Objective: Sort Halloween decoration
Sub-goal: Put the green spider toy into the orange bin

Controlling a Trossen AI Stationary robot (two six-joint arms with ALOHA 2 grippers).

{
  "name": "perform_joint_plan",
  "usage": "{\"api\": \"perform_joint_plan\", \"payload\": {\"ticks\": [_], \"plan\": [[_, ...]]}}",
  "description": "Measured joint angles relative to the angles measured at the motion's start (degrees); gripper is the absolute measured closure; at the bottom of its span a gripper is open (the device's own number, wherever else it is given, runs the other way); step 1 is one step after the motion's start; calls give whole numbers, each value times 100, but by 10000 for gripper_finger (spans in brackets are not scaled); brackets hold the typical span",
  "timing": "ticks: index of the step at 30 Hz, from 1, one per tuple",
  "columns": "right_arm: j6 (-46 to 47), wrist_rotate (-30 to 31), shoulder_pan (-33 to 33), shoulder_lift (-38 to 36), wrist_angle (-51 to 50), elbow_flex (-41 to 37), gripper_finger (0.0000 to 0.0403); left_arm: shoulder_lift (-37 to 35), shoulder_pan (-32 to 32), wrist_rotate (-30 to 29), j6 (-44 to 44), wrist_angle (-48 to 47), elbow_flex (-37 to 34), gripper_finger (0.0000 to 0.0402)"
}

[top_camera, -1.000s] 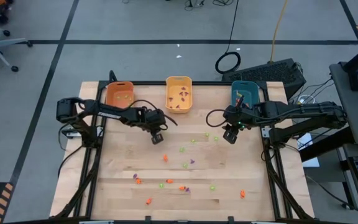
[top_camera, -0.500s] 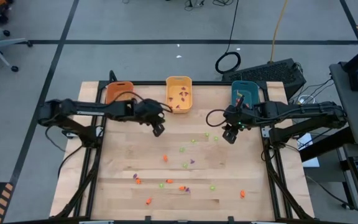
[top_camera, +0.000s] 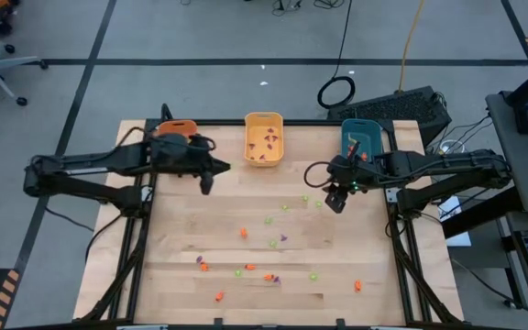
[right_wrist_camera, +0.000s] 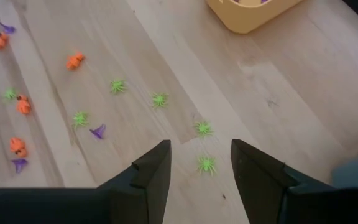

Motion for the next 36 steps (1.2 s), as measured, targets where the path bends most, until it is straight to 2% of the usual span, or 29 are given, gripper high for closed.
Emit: {"api": "perform_joint_plan", "payload": {"ticks": [6,13,16,21,24,31,36], "plan": [[231,2,2,0,138,0,248,-439,-248,39,9,-1,4,401],[110,-4,2,0,169,0,248,-498,-332,-39,177,0,4,401],[-22,-14,2,0,169,0,248,-496,-345,-75,823,0,4,401],[31,-37,2,2,169,0,248,-496,-354,-91,2647,0,4,401],[206,-37,3,2,169,0,248,-499,-350,-99,3399,1,4,401],[406,-28,3,2,244,0,248,-497,-350,-291,4230,3,4,401],[401,-26,4,2,343,0,248,-497,-350,-292,4398,3,4,401]]}}
